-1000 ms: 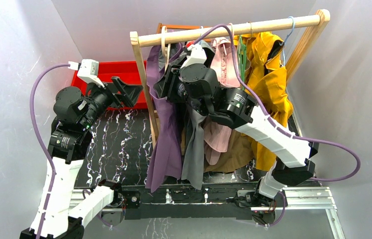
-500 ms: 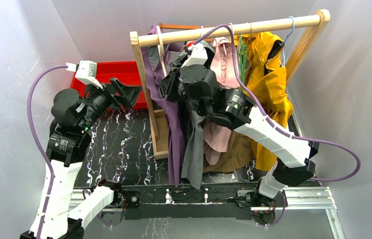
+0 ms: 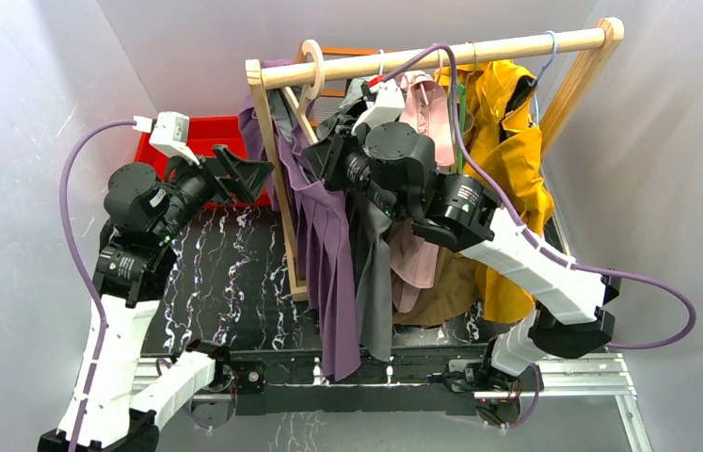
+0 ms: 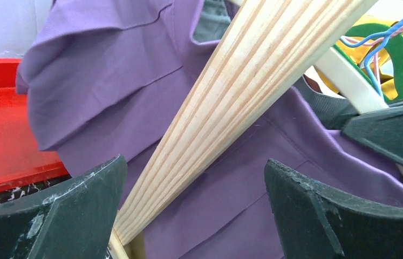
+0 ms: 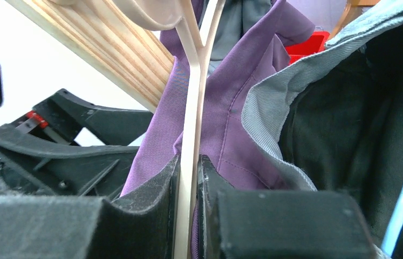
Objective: Remove the skirt from the hanger
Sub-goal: Pick up the hanger from the clothesline.
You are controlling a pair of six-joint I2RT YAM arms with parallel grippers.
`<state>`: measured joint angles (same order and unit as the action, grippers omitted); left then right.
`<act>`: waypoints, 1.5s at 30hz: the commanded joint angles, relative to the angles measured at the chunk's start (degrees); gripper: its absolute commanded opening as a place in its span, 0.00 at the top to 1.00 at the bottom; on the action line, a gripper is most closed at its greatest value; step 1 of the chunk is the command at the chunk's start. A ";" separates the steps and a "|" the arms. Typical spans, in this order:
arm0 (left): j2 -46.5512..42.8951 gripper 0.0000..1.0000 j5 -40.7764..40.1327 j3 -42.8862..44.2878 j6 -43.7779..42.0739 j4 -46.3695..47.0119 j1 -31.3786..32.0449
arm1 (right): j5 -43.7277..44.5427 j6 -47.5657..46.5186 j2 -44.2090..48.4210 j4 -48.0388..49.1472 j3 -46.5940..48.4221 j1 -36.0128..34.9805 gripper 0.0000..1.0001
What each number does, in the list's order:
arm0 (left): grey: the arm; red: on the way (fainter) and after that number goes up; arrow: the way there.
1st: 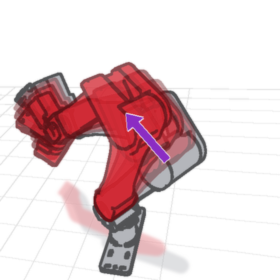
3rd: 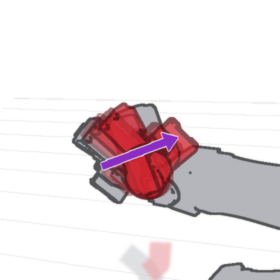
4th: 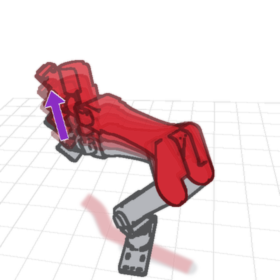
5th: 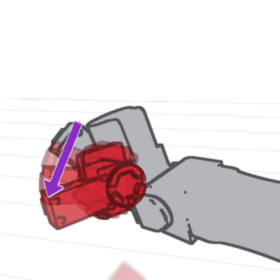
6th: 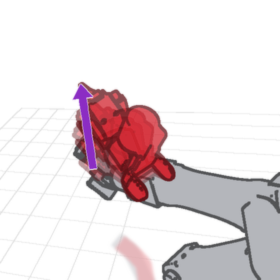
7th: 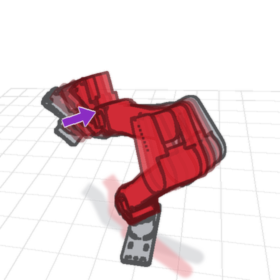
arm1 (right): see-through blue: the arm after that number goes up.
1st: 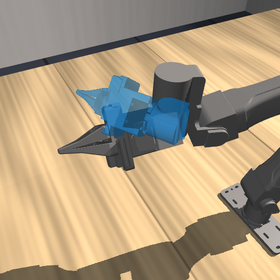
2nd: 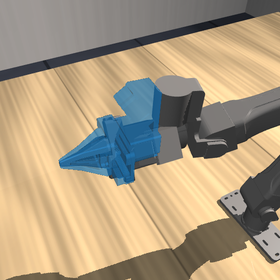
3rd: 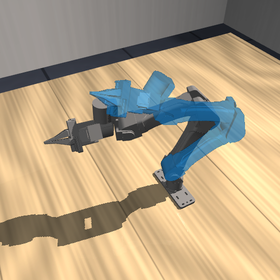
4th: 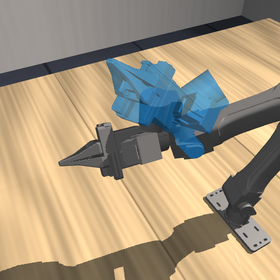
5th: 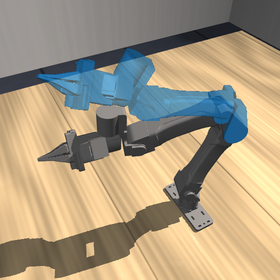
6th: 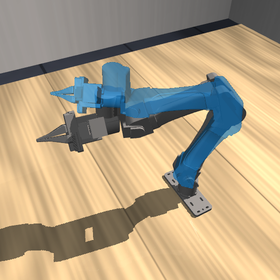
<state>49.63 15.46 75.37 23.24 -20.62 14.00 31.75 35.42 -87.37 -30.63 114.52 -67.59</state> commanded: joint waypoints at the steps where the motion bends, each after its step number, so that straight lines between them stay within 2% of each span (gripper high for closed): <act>1: 0.77 0.01 2.63 -0.66 1.18 2.14 -0.02 | -1.53 -2.13 5.43 13.53 1.50 -0.34 1.00; 10: 1.56 0.01 4.46 -1.35 -0.65 1.94 0.02 | -10.29 -8.75 9.29 11.00 -2.52 -0.34 1.00; 16: 2.11 0.01 3.52 -1.75 -0.97 2.07 0.01 | -16.80 -14.26 15.55 12.30 -12.88 -0.29 1.00; 18: 1.94 0.01 2.89 -1.17 -1.63 1.61 0.01 | -20.49 -17.50 19.25 11.03 -17.79 -0.33 1.00; 19: 0.91 0.01 2.37 -1.75 -2.14 1.59 0.00 | -20.03 -19.89 23.85 10.91 -23.28 -0.29 1.00; 21: -0.52 0.01 1.72 -2.90 -2.24 2.11 0.01 | -19.26 -22.35 27.88 8.93 -28.16 -0.27 1.00; 28: -0.62 0.02 2.23 -3.52 -1.73 2.29 -0.02 | -25.96 -27.77 34.92 3.91 -36.67 -0.30 1.00; 34: -0.52 0.01 -6.54 -1.35 1.08 -2.15 0.01 | -31.73 -31.03 34.25 5.75 -39.15 -0.26 1.00; 42: -1.46 0.02 -2.10 -0.07 0.42 -10.40 0.01 | -39.44 -33.05 26.75 13.38 -40.29 -0.26 1.00; 45: -3.22 0.02 -1.27 -0.91 0.10 -12.79 0.04 | -40.46 -32.70 24.02 12.81 -38.30 -0.27 1.00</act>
<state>49.52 11.66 73.69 23.99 -28.91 14.00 2.72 4.93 -61.21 -28.64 74.00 -66.67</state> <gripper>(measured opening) 0.984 0.194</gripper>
